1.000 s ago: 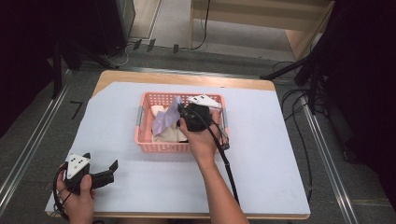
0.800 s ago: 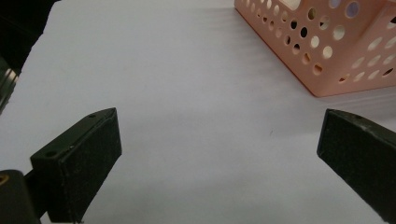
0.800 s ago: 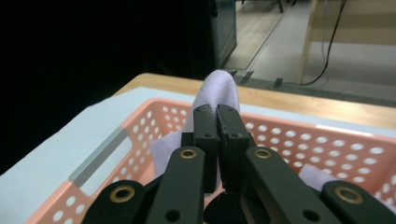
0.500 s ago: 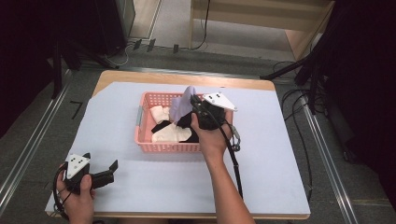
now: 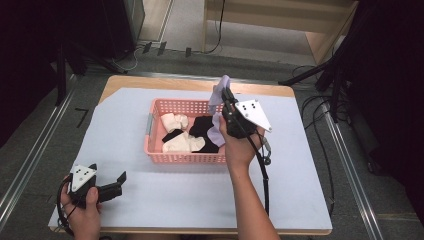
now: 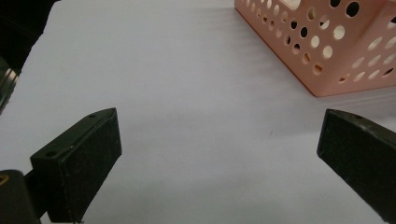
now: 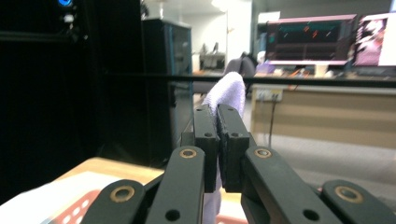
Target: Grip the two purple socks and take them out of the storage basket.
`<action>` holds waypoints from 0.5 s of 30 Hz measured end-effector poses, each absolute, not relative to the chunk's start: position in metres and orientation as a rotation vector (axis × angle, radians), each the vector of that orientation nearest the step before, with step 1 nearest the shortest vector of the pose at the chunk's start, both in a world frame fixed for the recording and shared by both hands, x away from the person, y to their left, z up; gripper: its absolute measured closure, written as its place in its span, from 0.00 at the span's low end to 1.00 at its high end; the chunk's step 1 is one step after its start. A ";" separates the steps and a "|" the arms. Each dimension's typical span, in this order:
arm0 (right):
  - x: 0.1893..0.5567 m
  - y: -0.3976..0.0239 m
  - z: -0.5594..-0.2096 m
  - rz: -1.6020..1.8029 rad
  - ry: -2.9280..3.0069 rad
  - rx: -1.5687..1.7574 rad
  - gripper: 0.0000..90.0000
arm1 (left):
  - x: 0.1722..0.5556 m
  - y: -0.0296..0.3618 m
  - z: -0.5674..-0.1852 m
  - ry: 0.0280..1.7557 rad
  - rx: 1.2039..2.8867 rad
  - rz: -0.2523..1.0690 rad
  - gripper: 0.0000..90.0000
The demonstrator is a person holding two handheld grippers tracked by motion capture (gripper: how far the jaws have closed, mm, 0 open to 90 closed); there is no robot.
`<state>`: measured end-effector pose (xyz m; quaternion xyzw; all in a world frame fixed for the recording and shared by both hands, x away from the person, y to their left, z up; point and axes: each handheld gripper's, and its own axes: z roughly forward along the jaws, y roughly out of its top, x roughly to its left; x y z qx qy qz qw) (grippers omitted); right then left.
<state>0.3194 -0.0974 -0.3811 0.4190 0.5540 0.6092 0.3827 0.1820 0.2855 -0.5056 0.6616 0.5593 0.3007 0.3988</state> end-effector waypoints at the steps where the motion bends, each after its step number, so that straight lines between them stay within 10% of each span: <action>1: 0.319 -0.100 -0.380 1.552 1.395 1.064 0.98 | 0.182 0.285 -0.506 1.416 1.673 0.762 0.01; 15: 0.313 -0.144 -0.377 1.493 1.250 1.074 0.98 | 0.182 0.285 -0.506 1.412 1.675 0.765 0.01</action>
